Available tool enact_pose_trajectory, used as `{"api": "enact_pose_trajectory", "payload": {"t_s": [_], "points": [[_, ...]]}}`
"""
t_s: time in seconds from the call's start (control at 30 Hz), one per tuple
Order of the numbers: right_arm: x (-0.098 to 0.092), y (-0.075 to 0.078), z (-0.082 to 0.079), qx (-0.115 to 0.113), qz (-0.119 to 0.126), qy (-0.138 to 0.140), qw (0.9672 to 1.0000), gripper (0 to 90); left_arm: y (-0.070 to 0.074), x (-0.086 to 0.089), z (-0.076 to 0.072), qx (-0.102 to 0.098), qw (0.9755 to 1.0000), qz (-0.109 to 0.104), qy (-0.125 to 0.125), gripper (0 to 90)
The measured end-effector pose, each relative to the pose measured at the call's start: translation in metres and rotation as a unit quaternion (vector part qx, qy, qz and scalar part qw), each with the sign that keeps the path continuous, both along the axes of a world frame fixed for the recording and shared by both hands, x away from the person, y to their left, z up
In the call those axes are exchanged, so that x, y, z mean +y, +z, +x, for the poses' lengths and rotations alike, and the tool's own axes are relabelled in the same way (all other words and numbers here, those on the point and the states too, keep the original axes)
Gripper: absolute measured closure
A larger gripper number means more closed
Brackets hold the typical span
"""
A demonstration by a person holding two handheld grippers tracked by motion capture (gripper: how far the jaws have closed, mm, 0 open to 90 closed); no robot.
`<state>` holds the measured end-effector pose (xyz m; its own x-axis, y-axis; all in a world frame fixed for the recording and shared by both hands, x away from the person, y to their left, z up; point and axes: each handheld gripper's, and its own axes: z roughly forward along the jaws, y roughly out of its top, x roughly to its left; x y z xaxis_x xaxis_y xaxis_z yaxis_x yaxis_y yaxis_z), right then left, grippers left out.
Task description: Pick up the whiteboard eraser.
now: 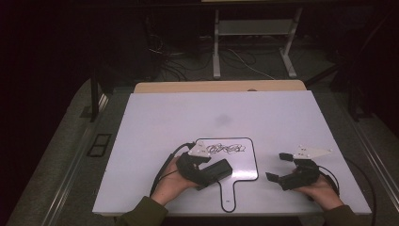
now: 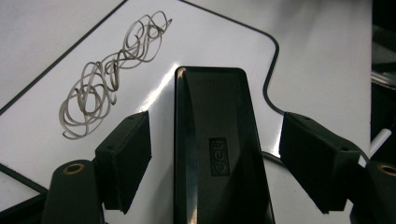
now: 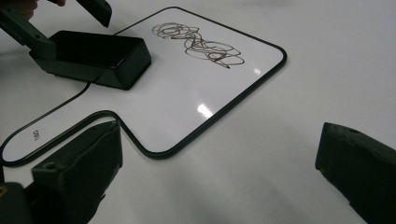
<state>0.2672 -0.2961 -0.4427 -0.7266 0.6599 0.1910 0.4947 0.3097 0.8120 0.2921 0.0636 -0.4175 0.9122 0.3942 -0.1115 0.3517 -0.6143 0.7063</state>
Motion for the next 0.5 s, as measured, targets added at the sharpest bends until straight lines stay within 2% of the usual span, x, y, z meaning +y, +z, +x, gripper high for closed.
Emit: {"api": "enact_pose_trajectory", "payload": {"t_s": [0.4,0.5], "points": [[0.0,0.0,0.0,0.0,-0.002,0.0,1.0,0.0,-0.008,-0.01,-0.001,0.005,0.999,0.044,-0.004,26.7],[0.0,0.0,0.0,0.0,-0.003,0.0,1.0,0.0,-0.01,-0.011,-0.002,0.005,0.9989,0.046,-0.001,28.4]]}}
